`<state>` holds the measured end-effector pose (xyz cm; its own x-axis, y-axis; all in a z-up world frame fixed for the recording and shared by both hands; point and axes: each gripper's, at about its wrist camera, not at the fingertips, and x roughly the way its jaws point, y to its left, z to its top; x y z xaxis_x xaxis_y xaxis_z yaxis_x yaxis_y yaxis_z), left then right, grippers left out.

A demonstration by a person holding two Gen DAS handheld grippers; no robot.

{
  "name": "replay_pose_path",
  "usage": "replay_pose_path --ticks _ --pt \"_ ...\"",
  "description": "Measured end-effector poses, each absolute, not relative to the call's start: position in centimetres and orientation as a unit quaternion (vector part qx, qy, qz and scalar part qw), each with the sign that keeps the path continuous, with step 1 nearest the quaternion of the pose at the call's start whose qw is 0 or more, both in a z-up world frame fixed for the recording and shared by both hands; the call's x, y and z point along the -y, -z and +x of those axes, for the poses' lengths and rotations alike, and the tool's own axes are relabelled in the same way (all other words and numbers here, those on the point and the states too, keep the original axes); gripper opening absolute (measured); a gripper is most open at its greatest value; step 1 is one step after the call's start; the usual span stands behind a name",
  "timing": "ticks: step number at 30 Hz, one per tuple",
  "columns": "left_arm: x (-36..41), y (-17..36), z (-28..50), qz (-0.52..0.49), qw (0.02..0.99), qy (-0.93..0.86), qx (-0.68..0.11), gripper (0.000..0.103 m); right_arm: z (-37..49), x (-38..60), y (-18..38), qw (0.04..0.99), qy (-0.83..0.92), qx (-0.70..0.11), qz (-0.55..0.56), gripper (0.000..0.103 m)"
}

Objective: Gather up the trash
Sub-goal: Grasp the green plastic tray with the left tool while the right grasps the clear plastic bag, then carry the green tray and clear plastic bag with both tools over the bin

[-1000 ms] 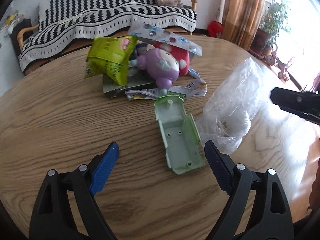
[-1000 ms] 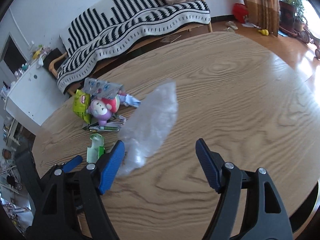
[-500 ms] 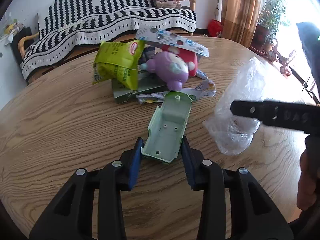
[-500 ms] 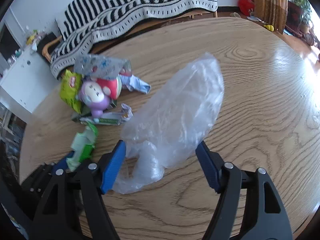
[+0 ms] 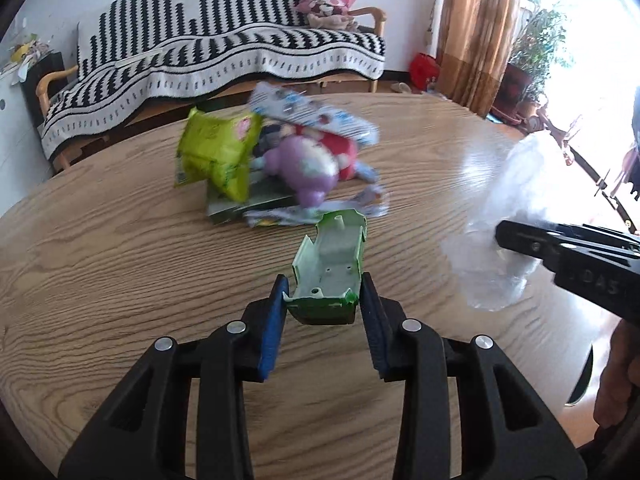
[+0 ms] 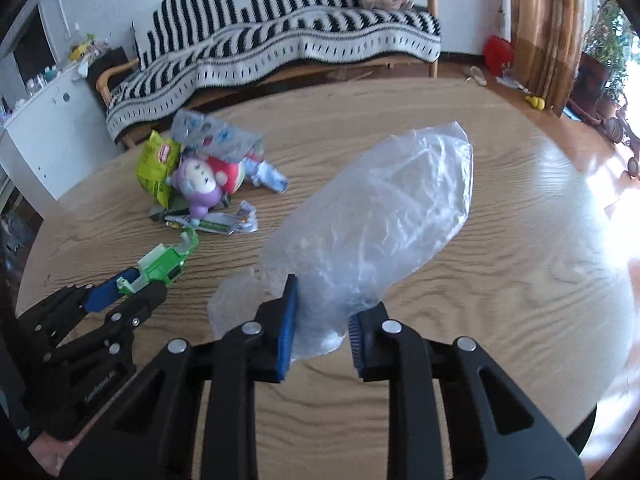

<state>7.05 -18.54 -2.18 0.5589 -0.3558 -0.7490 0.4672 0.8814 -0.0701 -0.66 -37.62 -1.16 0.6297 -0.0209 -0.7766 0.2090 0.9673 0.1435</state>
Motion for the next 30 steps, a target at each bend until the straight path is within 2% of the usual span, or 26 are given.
replay_pose_path --ticks 10,18,30 --pt "28.0 0.5 1.7 0.085 0.864 0.305 -0.39 0.035 -12.4 48.8 -0.8 0.896 0.155 -0.393 0.137 0.023" --pt "38.2 -0.1 -5.8 0.097 0.826 0.411 -0.374 0.035 -24.1 59.4 0.2 0.872 0.257 -0.37 0.192 0.023" --pt "49.2 4.6 -16.2 0.136 0.738 0.528 -0.398 0.035 -35.3 67.3 2.8 0.827 0.347 -0.372 0.239 0.023"
